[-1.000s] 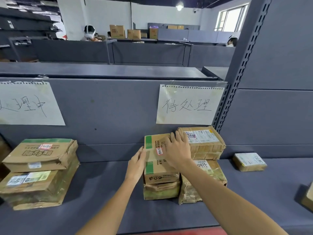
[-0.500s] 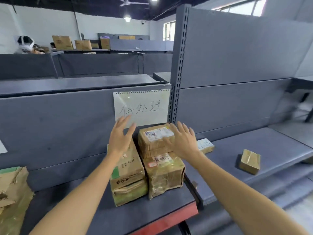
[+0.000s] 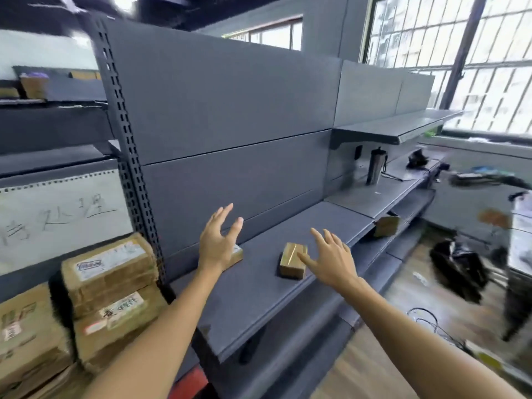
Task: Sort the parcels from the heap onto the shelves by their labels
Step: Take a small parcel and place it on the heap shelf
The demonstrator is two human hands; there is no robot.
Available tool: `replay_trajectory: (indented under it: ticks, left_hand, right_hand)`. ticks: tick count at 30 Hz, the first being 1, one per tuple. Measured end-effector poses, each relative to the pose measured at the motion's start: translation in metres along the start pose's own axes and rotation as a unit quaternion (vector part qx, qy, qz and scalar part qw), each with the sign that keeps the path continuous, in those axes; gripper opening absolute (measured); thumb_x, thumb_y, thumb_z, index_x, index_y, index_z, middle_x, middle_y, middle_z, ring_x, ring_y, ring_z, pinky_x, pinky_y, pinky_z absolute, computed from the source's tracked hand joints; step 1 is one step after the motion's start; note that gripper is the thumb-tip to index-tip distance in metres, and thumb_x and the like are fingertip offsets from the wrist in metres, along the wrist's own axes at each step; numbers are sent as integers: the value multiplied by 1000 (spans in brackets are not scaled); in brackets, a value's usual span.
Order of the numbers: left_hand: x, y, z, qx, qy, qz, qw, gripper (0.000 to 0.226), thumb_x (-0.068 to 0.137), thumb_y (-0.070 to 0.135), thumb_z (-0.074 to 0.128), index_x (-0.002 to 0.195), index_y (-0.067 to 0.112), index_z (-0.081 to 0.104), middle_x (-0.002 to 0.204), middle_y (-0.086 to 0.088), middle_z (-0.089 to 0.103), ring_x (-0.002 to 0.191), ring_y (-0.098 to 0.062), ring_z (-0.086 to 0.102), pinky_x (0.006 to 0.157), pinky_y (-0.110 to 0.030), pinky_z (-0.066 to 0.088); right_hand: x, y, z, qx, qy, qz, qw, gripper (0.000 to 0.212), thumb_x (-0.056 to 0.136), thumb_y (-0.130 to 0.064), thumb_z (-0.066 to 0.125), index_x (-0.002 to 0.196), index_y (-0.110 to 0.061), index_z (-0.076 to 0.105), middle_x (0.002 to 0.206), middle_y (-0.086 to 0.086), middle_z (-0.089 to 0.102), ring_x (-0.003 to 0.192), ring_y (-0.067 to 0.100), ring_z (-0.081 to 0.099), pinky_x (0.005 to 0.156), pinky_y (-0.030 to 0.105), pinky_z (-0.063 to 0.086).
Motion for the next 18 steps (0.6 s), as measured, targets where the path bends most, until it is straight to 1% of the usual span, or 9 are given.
replay_trajectory:
  ticks: [2, 5, 8, 10, 14, 15, 17, 18]
  left_hand:
    - [5, 9, 45, -2, -7, -1, 1000, 45, 99, 39, 59, 143, 33, 53, 159, 3, 38, 147, -13, 31, 118, -33, 25]
    - [14, 16, 109, 5, -42, -5, 999, 48, 99, 40, 59, 145, 34, 50, 160, 3, 35, 149, -14, 28, 120, -38, 25]
    - [21, 10, 151, 18, -50, -30, 998, 52, 95, 50, 59, 145, 36, 49, 160, 5, 36, 148, -13, 30, 120, -42, 28]
    - [25, -1, 168, 18, -48, -54, 997, 58, 88, 58, 56, 143, 40, 50, 159, 7, 38, 147, -12, 32, 119, -45, 31]
    - [31, -38, 192, 31, -55, -108, 992, 62, 85, 63, 56, 142, 41, 50, 159, 6, 37, 148, -14, 31, 120, -45, 29]
    - [33, -52, 197, 34, -55, -119, 991, 60, 87, 61, 58, 143, 40, 50, 159, 5, 36, 148, -14, 31, 120, -43, 28]
    - [35, -81, 206, 34, -53, -140, 988, 52, 94, 51, 61, 143, 39, 50, 159, 5, 37, 148, -14, 30, 119, -40, 28]
    - [36, -95, 211, 25, -48, -149, 987, 51, 94, 49, 62, 142, 39, 50, 159, 4, 38, 148, -14, 30, 119, -38, 27]
  right_hand:
    - [10, 48, -7, 7, 1, 11, 1000, 79, 95, -66, 46, 158, -24, 24, 163, 10, 30, 150, 29, 25, 119, 44, 26]
    - [27, 108, -9, 25, -7, 20, 999, 80, 94, -67, 46, 158, -25, 24, 163, 10, 29, 151, 29, 24, 118, 46, 28]
    - [46, 144, -1, 38, -25, 12, 999, 79, 94, -64, 49, 158, -24, 24, 163, 11, 29, 151, 30, 23, 117, 47, 29]
    - [61, 156, 11, 43, -43, 1, 998, 79, 95, -64, 49, 159, -25, 23, 163, 11, 28, 151, 30, 24, 117, 46, 30]
    - [93, 160, 46, 73, -73, -17, 995, 80, 94, -66, 48, 159, -27, 21, 164, 9, 28, 151, 30, 25, 118, 46, 32]
    - [102, 159, 56, 81, -81, -20, 993, 80, 94, -66, 48, 159, -27, 21, 164, 8, 28, 151, 31, 25, 118, 47, 32]
    - [119, 154, 77, 94, -102, -24, 990, 79, 94, -65, 49, 158, -29, 20, 164, 6, 28, 151, 31, 26, 118, 47, 34]
    - [128, 152, 88, 100, -113, -28, 988, 79, 94, -65, 50, 158, -29, 20, 164, 5, 28, 151, 31, 26, 118, 48, 34]
Point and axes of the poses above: each hand's wrist, its own x-axis towards the middle knuckle, its own z-axis out of the palm, y = z × x, the point moved 4 cm from there along x, towards the middle knuckle
